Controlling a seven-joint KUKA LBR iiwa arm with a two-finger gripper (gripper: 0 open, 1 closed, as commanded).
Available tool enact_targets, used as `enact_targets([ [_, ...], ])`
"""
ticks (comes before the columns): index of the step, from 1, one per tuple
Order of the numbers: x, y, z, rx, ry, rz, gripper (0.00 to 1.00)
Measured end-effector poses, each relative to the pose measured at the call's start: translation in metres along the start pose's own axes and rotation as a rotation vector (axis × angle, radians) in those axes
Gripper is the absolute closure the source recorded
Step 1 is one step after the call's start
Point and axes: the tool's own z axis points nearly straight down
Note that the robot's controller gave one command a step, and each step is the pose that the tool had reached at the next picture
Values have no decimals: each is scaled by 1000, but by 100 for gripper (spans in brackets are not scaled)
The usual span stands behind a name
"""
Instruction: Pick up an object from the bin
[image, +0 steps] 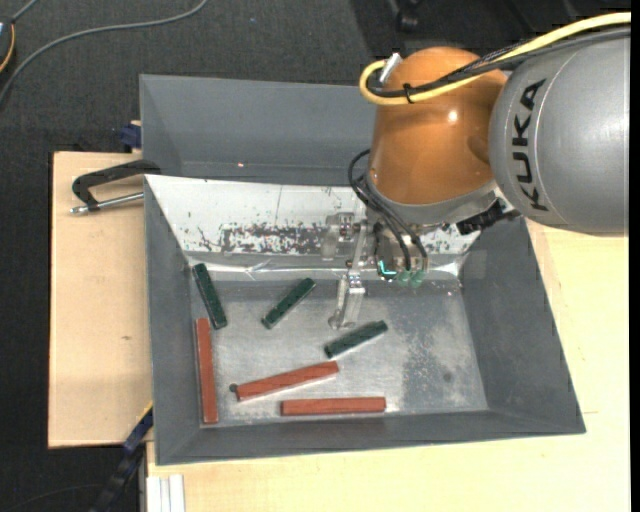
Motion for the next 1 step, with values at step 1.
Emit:
enact_targets([
  [1,-37,47,175,1,-1,-297,0],
])
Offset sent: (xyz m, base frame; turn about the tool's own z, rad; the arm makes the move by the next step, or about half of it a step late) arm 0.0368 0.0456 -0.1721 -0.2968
